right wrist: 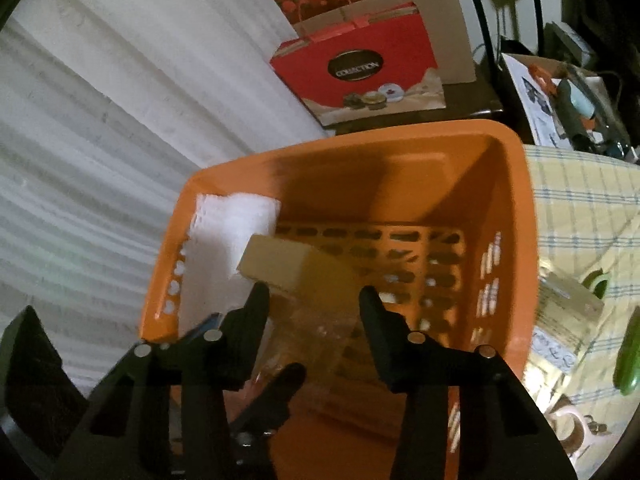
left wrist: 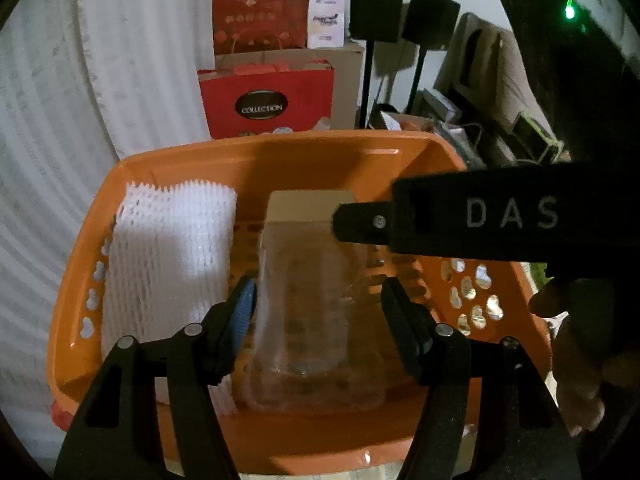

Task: Organize objects

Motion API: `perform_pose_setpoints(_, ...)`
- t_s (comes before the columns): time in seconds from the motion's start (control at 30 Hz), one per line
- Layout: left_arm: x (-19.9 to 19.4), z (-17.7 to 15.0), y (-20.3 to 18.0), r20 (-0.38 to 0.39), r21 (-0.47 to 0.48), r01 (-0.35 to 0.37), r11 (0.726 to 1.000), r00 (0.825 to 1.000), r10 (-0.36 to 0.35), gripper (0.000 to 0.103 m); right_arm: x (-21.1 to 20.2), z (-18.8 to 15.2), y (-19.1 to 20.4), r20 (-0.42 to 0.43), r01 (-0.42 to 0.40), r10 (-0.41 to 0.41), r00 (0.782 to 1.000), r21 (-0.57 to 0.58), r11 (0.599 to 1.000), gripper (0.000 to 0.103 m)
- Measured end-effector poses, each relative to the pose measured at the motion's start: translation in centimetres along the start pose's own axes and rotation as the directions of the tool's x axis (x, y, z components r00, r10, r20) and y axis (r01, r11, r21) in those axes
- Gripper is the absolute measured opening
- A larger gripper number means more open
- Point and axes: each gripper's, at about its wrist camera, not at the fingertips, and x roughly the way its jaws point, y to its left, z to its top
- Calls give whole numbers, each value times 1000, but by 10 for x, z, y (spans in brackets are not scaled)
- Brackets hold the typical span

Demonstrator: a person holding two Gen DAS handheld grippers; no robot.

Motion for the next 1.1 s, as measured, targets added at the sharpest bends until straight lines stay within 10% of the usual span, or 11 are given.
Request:
perform_pose_setpoints(0.6, -3, -3, -53, -34, 102, 130, 986, 991, -127, 63, -58, -17, -13, 92, 171, -163, 982, -84, 982, 35)
perform_pose_setpoints(1.1, 9, 19, 0, -78, -153, 195, 969, 975, -209, 79, -81, -24, -49, 121, 167, -163, 979, -18, 986, 37)
